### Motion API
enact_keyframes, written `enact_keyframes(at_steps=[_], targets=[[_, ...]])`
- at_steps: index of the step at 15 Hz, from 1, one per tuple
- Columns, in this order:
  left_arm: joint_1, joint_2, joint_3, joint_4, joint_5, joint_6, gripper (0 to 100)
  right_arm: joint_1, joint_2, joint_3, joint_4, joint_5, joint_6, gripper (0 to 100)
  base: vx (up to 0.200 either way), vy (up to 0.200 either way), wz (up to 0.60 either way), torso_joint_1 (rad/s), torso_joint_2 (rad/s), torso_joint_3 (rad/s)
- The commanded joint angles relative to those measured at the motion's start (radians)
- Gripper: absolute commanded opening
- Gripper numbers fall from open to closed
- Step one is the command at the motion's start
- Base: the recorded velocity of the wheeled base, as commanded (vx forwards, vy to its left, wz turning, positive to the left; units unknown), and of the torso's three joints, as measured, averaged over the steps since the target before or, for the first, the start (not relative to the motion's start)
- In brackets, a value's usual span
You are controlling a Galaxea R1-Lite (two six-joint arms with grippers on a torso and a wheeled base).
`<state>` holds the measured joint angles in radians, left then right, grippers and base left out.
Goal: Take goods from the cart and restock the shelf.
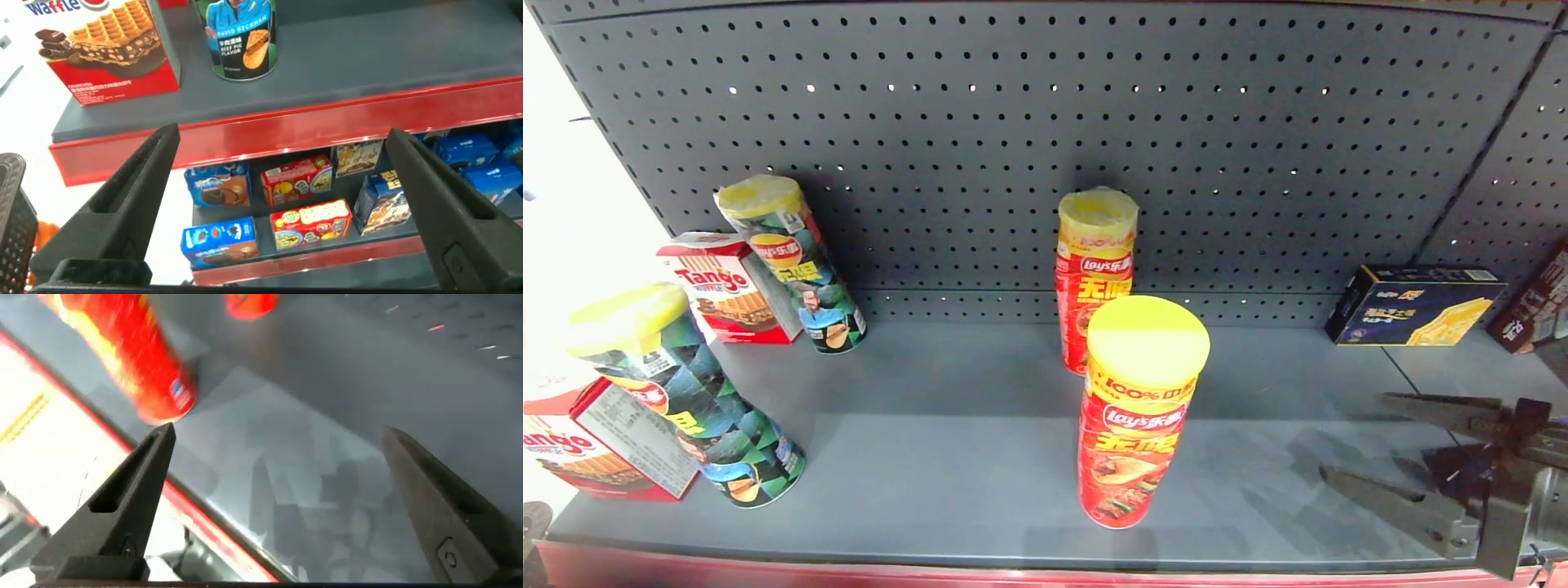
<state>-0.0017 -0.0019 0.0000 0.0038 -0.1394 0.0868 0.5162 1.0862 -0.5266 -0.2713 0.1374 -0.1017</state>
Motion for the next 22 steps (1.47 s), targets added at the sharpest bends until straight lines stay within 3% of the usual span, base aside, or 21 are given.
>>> enact_keyframes(at_steps=[1,3,8,22], targets=[[0.0,0.002,0.0,0.001,-0.002,0.001,100,0.05,0.08,-0.012,-0.002,-0.001,-0.01,100,0.0,0.0,0.0,0.0,0.0,0.0],[0.0,0.002,0.0,0.001,0.0,0.001,100,0.082,0.132,-0.035,-0.008,-0.006,-0.01,100,0.0,0.0,0.0,0.0,0.0,0.0],[0.0,0.002,0.0,0.001,0.0,-0.002,100,0.17,0.342,-0.067,-0.178,-0.094,-0.006,100,0.0,0.0,0.0,0.0,0.0,0.0],[0.0,0.002,0.0,0.002,0.001,-0.006,100,0.171,0.442,-0.147,-0.183,-0.121,-0.006,100,0.0,0.0,0.0,0.0,0.0,0.0]])
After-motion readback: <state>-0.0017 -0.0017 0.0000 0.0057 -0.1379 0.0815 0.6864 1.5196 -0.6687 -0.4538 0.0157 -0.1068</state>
